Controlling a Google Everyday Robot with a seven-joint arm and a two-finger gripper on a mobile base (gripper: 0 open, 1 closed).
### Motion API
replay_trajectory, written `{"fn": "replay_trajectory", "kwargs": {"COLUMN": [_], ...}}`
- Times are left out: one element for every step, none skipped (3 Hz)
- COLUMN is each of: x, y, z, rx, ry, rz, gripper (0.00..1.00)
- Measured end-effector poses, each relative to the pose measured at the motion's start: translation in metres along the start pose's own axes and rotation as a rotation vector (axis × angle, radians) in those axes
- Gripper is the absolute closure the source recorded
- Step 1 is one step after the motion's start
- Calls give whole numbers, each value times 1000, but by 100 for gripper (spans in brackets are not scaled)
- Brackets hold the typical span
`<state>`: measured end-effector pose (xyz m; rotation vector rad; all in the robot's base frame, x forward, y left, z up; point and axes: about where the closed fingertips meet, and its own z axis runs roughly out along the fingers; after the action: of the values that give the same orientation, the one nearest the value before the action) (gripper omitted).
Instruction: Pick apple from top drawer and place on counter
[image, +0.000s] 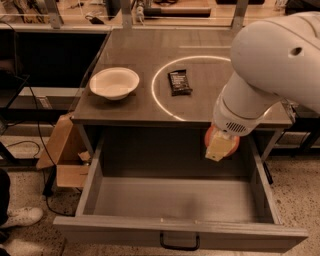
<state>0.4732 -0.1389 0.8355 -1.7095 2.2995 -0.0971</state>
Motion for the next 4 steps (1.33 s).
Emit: {"fn": "replay_trajectory", "kwargs": {"x": [-5, -13, -10, -11], "y": [-10, -56, -115, -115], "z": [3, -1, -12, -13], "rx": [-32, -58, -28, -26], "ry": [-20, -27, -12, -21], "rz": [9, 36, 65, 64], "gripper": [100, 100, 100, 100]}}
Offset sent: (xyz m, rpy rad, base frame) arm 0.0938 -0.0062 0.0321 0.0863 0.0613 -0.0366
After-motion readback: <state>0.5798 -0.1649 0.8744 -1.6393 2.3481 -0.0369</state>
